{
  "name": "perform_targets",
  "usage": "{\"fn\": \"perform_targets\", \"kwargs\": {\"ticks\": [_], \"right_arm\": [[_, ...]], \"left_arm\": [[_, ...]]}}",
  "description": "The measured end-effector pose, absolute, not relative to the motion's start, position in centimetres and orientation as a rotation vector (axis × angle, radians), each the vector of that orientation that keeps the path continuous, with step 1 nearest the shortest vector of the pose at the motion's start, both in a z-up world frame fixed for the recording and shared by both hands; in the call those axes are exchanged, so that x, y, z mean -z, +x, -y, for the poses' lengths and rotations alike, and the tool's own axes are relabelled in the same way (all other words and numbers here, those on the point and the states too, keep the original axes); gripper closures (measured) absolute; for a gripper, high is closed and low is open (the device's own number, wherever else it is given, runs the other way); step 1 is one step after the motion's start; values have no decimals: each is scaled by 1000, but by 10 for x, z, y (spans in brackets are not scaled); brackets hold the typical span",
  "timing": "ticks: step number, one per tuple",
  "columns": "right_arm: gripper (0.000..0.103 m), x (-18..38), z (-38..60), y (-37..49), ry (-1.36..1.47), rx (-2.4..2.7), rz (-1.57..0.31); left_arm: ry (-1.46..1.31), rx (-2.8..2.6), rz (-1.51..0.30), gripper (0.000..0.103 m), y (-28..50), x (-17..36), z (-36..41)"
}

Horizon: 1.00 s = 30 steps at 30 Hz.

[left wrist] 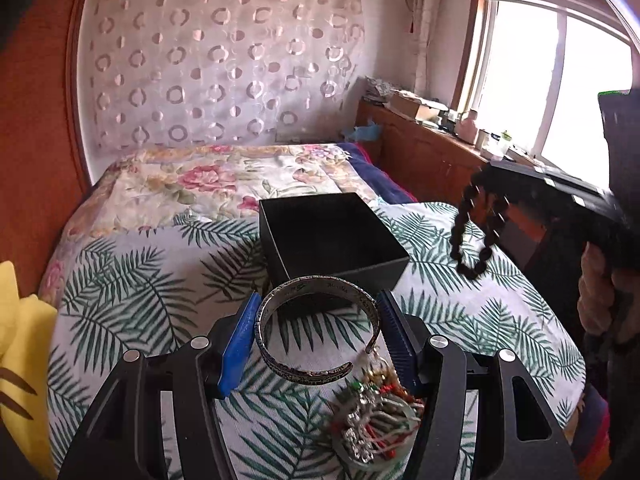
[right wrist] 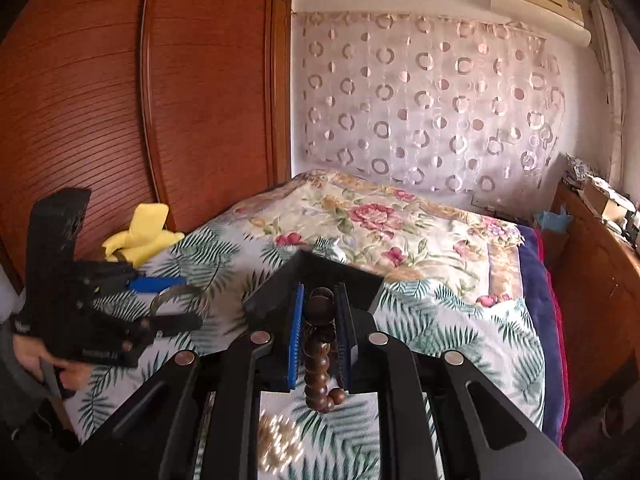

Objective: Organize jewelry
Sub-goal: 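Carry the silver bangle into the black box with left while right drops brown beads in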

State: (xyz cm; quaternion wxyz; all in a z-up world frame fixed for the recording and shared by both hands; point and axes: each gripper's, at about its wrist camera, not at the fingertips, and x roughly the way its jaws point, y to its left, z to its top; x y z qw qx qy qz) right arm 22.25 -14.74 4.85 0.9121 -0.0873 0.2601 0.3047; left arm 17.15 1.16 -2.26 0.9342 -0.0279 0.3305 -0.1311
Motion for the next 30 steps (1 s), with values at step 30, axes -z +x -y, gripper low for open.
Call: {"fn": "perform_targets", "kwargs": {"ticks": [30], "right_arm": [[66,14,109,303,-136,-613,-766]], "left_arm": [[-6,225,-714,46,249,36,14]]}}
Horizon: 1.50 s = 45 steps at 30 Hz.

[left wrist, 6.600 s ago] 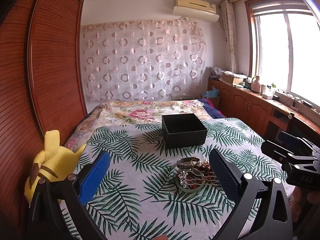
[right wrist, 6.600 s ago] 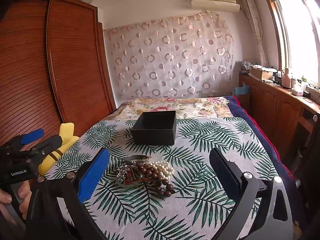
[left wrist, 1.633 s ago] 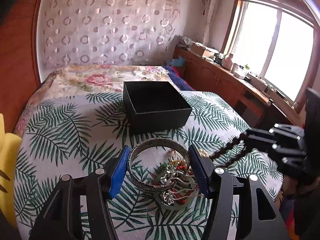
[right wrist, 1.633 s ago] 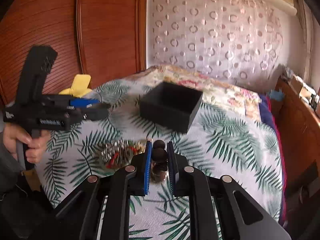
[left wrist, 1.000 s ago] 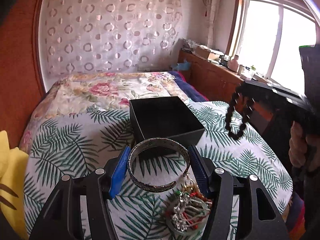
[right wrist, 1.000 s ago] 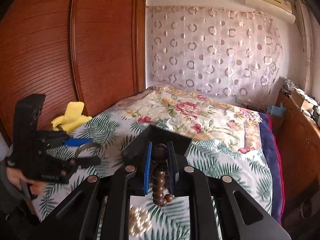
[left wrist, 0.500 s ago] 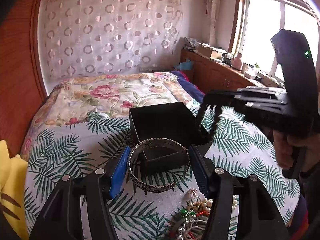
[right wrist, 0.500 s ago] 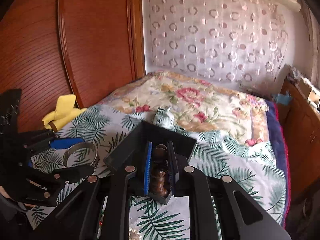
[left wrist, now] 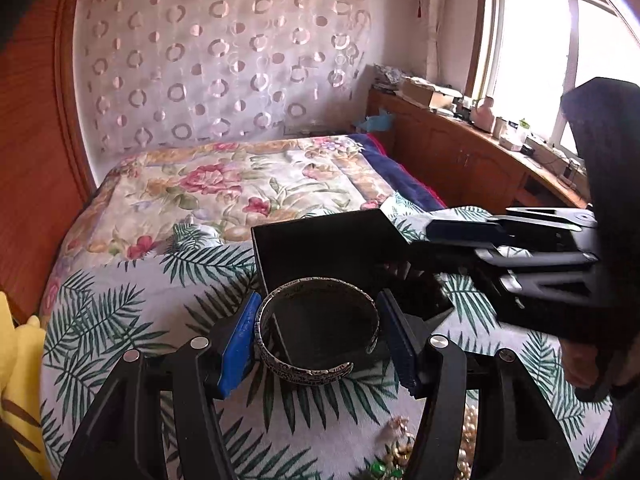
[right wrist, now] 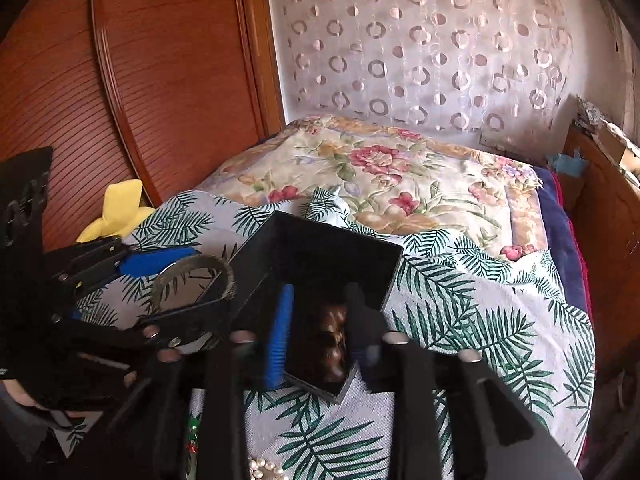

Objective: Organize jewelry
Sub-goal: 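Carry the silver bangle into the black box with left while right drops brown beads in, then grasp the pearl necklace with the right tool and lift it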

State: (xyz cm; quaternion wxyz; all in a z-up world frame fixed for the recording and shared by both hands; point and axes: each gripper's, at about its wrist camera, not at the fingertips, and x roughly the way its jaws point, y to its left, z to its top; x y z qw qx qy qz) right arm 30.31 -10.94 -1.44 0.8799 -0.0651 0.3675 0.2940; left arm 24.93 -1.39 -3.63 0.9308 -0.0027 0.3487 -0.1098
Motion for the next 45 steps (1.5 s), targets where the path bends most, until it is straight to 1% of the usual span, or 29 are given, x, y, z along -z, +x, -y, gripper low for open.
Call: {"fn": "perform_targets", "kwargs": {"ticks": [1,11,12,13,14,17,19,20,21,26,29,30,32,39,41,45], "right_arm": [[64,15,111,302,-135,-612,-763],[62,18,137,287,-80,-607,-758],[62,20,138,284,-78,-608,-760],[62,21,140,282,-80,-607,-760],[62,22,141,279,-83,-606,-757],[62,24,143,267,-105,-606,-743],[62,24,146,258,-102,-612,-734],[62,25,149,253,-95,-616,-730],[62,26,151,249,-91,-619,-731],[62,37,161,223,-74,-647,-747],[62,49,161,209,-93,-666,-772],[63,54,160,203,-104,-673,-781],[70,59,157,199,-118,-681,-799],[79,72,149,182,-163,-727,-837],[84,76,146,180,-173,-732,-851],[87,83,144,185,-169,-725,-872]], "left_arm": [[-3,225,-716,46,252,37,16],[25,221,-755,46,269,46,31],[32,223,-751,45,266,46,33],[38,226,-746,42,265,44,34],[45,226,-739,34,263,43,35],[41,229,-722,33,255,36,32],[29,228,-705,29,247,31,28],[24,226,-697,22,243,28,26],[20,220,-682,18,235,26,23],[24,204,-629,8,203,18,15],[28,201,-605,8,181,21,9],[24,201,-604,8,175,23,8],[17,202,-605,8,167,26,5],[25,205,-625,8,137,43,2],[23,211,-633,8,129,46,-1],[22,227,-658,8,118,53,-2]]}}
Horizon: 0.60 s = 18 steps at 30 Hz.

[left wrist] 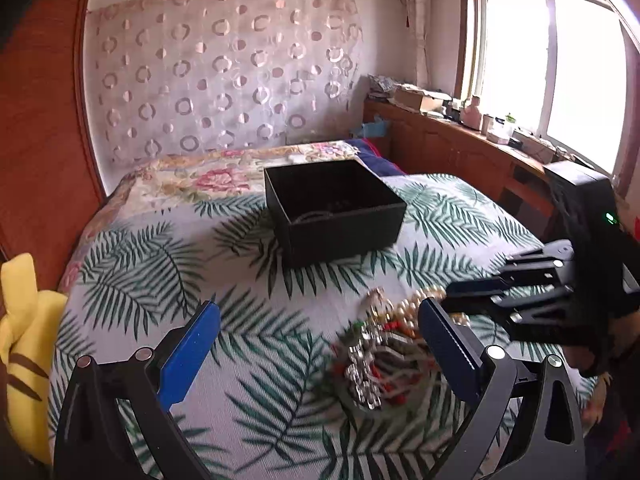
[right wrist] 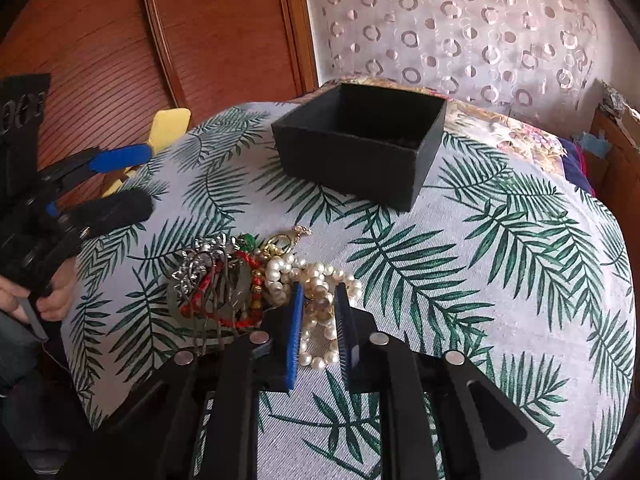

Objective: Organize jewelry
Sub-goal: 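Grasp the pearl necklace with the right tool and lift it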

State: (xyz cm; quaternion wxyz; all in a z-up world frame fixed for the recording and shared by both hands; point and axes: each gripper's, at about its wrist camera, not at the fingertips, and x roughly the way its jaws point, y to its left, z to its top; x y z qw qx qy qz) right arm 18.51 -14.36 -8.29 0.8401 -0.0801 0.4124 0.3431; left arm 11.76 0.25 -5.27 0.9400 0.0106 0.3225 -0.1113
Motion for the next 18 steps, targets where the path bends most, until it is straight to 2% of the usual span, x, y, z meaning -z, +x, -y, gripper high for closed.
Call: {"fn": "perform_targets", "kwargs": {"ticks": [6,8,10,18], "right_arm": [[89,85,143,194,-139,-727,-892],[94,84,144,195,-135,-738,-898],[94,82,146,194,-135,-733,-891],[94,38,167,187,-83,-722,-768]], "left_arm": [[28,247,-668,8,110,54,3],[17,248,-673,8,108,57,1],[12,246,-681,8,107,60,0],[11,240,-734,8,104,73,-4]]}}
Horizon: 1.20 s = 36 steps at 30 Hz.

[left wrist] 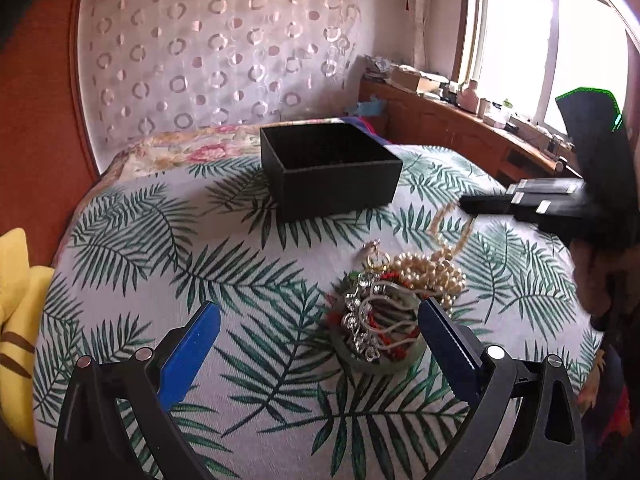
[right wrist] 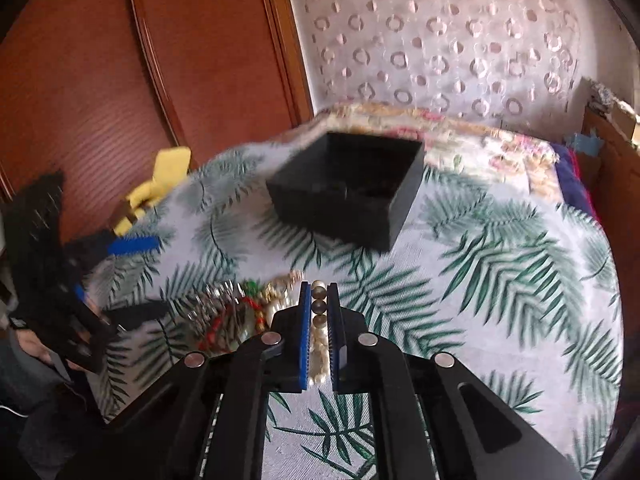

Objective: Organize jewelry
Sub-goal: 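Grasp the pearl necklace with the right tool and lift it, then grasp the silver hair ornament with left while right holds the pearl necklace raised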

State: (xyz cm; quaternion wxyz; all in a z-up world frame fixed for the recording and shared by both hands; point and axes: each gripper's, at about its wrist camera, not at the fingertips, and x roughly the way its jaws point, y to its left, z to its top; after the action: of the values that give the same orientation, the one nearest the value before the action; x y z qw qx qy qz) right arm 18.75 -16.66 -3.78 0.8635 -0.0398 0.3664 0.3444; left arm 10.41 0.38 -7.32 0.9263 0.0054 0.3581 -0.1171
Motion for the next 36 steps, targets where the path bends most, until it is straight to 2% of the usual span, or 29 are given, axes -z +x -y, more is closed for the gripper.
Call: {"fn": "perform_targets", "kwargs": {"ticks": [12,19,24,28,29,30,36], "right_arm": [[94,-35,187,168,-58,-695,-571],[94,-50,191,165,-73,-683,-540],[94,-52,194,165,-80,-672,-534],[94,-63,196,161,-80,-675,-507],[94,-67,196,160,-82,-676,-499],[94,-69,195,159,-84,-678,-494],[94,-75,196,157,-92,-680,-487]], "left_arm": [[5,234,-771,8,103,81,-7],[-10,260,-774,8,105,81,-9],[-40,336,-799,39,114,78,-4],[-29,385,-830,54,126,81,6],[-27,394,-838,61,129,83,9],[-23,402,-847,64,132,84,11],[30,407,-867,65,142,86,21]]}}
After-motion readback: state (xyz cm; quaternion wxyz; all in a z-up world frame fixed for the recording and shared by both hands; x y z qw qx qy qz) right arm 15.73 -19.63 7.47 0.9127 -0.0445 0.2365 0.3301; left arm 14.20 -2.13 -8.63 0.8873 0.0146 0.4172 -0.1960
